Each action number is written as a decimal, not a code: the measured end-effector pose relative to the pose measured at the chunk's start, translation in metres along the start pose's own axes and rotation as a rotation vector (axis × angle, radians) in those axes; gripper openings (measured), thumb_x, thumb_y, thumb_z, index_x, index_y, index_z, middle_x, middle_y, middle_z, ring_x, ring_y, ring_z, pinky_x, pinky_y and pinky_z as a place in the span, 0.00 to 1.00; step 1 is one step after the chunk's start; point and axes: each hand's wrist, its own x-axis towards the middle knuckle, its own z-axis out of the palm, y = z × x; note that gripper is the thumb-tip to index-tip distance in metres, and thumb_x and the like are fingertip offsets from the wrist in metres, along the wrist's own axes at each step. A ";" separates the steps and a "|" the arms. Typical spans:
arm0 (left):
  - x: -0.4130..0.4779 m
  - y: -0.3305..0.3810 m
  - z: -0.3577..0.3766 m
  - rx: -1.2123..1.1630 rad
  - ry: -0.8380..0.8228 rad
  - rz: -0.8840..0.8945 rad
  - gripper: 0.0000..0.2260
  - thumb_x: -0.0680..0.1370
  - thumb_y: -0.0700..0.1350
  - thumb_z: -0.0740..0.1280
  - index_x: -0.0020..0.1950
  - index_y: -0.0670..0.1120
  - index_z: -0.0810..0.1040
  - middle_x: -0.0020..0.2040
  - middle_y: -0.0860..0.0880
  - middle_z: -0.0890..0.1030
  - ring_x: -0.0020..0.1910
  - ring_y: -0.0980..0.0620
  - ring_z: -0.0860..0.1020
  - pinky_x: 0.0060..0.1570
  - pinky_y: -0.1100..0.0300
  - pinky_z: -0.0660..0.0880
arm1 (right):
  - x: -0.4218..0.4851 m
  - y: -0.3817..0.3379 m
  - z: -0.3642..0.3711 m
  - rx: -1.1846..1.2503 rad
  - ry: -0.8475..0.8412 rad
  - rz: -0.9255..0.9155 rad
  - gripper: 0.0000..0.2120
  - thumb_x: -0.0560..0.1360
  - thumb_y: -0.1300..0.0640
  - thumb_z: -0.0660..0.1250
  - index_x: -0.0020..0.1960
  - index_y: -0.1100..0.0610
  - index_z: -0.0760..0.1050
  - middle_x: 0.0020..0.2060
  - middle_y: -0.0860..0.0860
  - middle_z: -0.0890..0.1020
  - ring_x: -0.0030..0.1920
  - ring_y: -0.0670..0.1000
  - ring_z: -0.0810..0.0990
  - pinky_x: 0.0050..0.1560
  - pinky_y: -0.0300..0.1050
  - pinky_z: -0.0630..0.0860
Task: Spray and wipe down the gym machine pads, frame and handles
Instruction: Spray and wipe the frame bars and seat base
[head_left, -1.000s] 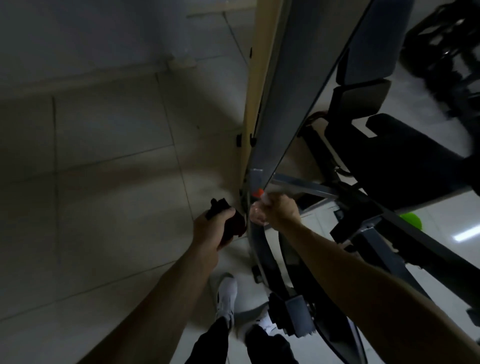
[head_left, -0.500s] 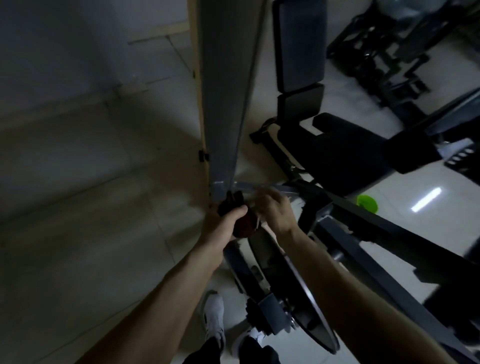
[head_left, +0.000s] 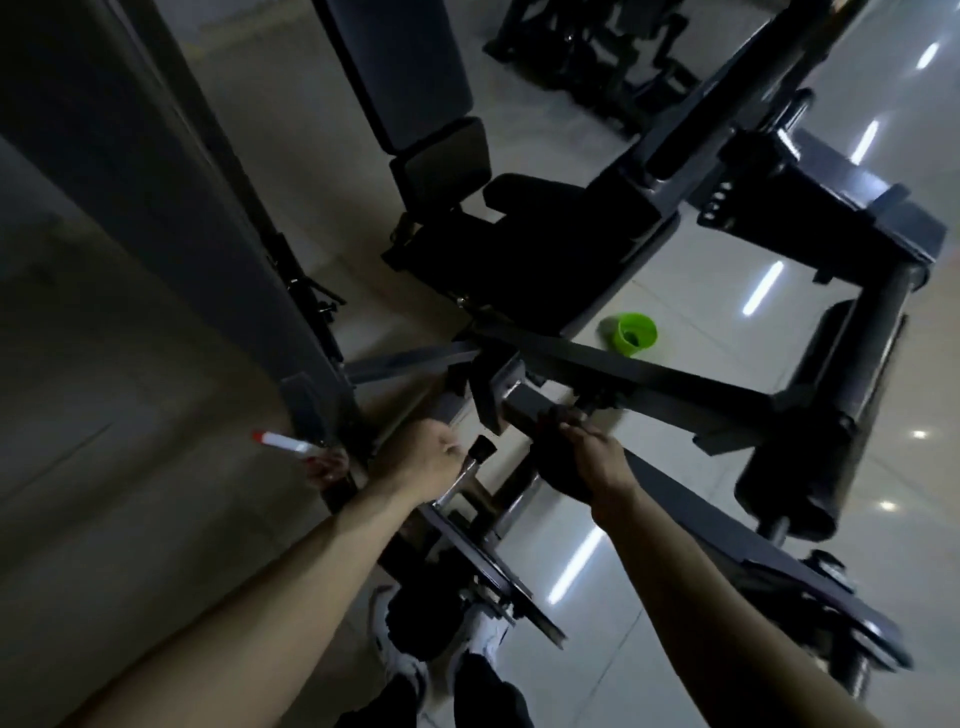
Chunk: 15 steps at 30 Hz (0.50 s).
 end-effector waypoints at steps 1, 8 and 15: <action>0.005 0.000 0.003 0.107 -0.054 -0.032 0.14 0.77 0.50 0.67 0.34 0.49 0.70 0.34 0.52 0.75 0.42 0.45 0.81 0.38 0.59 0.74 | 0.006 0.003 -0.002 -0.100 0.004 -0.027 0.07 0.83 0.62 0.66 0.59 0.62 0.79 0.36 0.54 0.86 0.34 0.52 0.87 0.31 0.40 0.80; 0.022 0.012 0.032 0.403 -0.058 -0.212 0.15 0.75 0.59 0.74 0.43 0.48 0.80 0.41 0.49 0.81 0.43 0.46 0.79 0.40 0.55 0.71 | 0.066 0.042 0.043 -0.498 -0.353 -0.288 0.13 0.85 0.51 0.62 0.66 0.51 0.79 0.56 0.48 0.85 0.57 0.51 0.84 0.54 0.44 0.81; 0.020 0.007 0.037 0.461 -0.013 -0.178 0.10 0.78 0.56 0.72 0.44 0.51 0.80 0.40 0.51 0.78 0.43 0.48 0.78 0.41 0.55 0.71 | 0.093 0.058 0.057 -1.007 -0.295 -0.461 0.25 0.82 0.30 0.51 0.53 0.47 0.78 0.46 0.47 0.84 0.46 0.49 0.82 0.51 0.54 0.82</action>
